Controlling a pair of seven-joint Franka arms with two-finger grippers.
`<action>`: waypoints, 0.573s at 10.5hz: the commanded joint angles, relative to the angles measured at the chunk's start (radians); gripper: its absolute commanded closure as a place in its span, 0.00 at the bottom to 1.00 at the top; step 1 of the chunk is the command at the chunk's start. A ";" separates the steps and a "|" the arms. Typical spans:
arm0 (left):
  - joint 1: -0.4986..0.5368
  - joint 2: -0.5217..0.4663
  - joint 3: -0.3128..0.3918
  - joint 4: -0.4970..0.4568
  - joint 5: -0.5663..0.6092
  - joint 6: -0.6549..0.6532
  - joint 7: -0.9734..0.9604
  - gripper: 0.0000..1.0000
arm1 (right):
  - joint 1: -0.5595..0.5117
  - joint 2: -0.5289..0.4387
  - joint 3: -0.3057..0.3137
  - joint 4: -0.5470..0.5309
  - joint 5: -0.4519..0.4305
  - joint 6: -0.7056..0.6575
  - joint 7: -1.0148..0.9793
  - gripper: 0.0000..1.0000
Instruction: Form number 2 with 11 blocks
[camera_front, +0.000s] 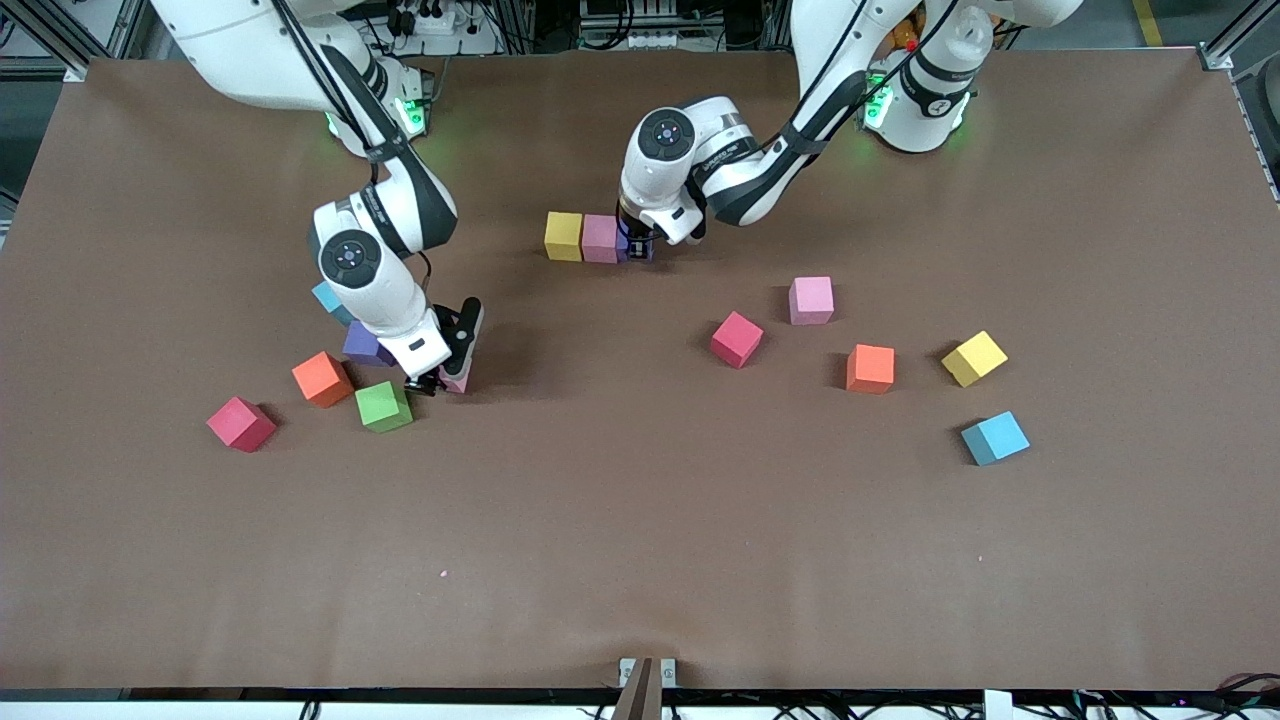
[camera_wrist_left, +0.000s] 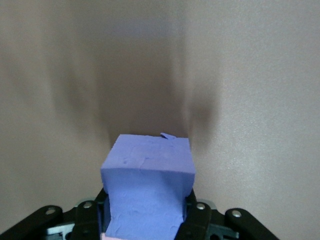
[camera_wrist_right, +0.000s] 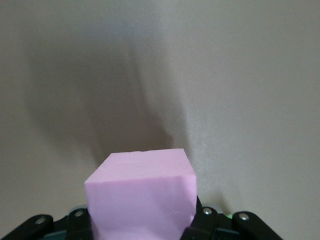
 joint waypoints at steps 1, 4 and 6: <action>-0.009 0.006 0.009 0.005 0.029 -0.010 -0.040 0.00 | -0.006 -0.050 0.017 -0.014 0.006 -0.042 0.057 0.75; 0.003 -0.059 0.006 0.003 0.032 -0.125 -0.054 0.00 | 0.066 -0.067 0.036 -0.011 0.006 -0.065 0.347 0.70; 0.034 -0.128 0.005 0.002 0.033 -0.206 -0.040 0.00 | 0.142 -0.066 0.036 0.008 0.006 -0.066 0.587 0.70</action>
